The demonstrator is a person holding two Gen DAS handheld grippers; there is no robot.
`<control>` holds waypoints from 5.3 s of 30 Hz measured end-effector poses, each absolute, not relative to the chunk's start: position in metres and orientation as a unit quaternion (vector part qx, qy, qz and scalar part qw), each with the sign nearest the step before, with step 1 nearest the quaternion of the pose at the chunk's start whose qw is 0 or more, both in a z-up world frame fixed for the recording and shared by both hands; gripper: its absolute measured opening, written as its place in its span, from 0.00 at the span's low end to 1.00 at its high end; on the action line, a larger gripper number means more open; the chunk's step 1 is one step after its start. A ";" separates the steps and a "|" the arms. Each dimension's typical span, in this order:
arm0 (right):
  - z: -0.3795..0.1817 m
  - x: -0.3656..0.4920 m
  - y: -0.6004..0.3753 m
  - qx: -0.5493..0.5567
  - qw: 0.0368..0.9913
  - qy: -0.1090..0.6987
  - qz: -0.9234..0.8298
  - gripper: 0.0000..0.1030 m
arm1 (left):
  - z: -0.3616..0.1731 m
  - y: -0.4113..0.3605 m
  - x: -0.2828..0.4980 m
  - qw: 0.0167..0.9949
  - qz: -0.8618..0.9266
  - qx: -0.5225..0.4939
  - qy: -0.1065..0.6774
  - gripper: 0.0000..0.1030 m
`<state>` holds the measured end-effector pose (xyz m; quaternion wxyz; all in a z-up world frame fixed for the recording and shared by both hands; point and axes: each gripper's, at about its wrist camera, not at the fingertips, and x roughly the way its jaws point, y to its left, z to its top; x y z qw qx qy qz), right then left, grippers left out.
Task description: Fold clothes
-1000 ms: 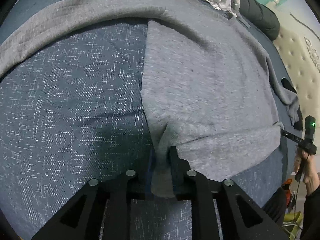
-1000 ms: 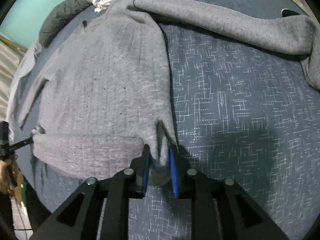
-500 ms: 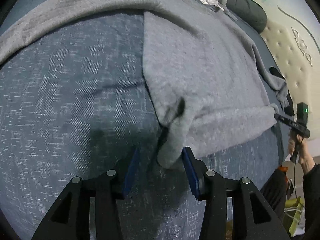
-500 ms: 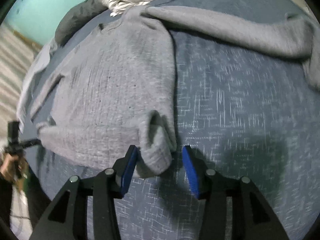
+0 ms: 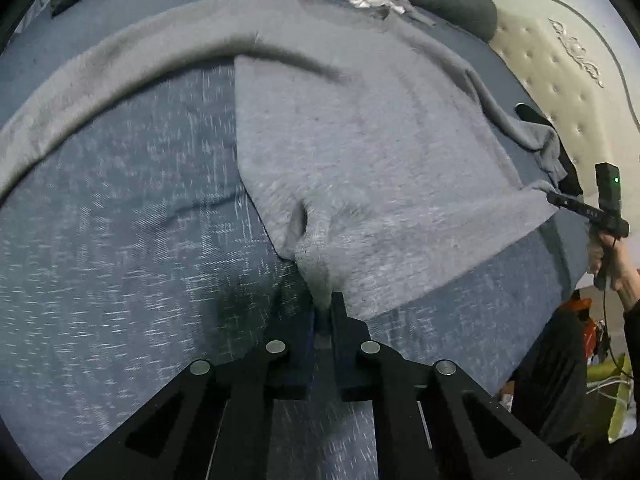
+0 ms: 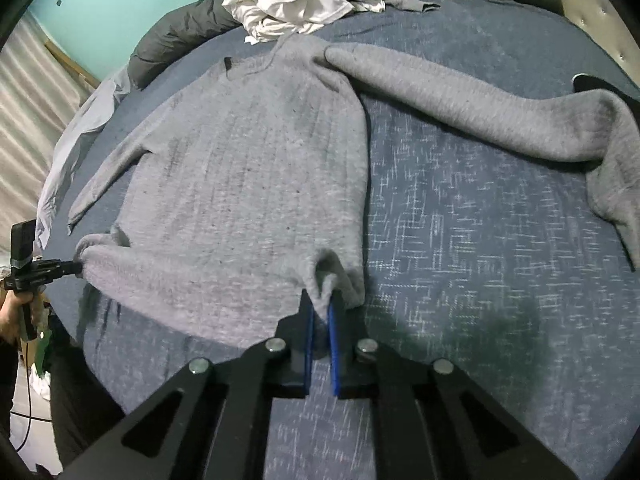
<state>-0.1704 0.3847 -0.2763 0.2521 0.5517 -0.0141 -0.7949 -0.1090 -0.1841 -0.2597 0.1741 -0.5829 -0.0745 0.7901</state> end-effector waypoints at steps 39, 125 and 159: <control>-0.287 -0.105 0.432 0.585 0.196 0.013 -0.787 0.42 | -0.296 -0.160 -0.043 0.166 0.762 -0.619 -0.095 0.40; -0.311 -0.094 0.395 0.599 0.228 0.057 -0.765 0.09 | -0.308 -0.221 -0.017 0.120 0.784 -0.603 -0.083 0.07; -0.262 -0.261 0.639 0.457 -0.075 -0.174 -0.869 0.54 | -0.287 -0.093 -0.191 0.100 0.864 -0.478 -0.125 0.30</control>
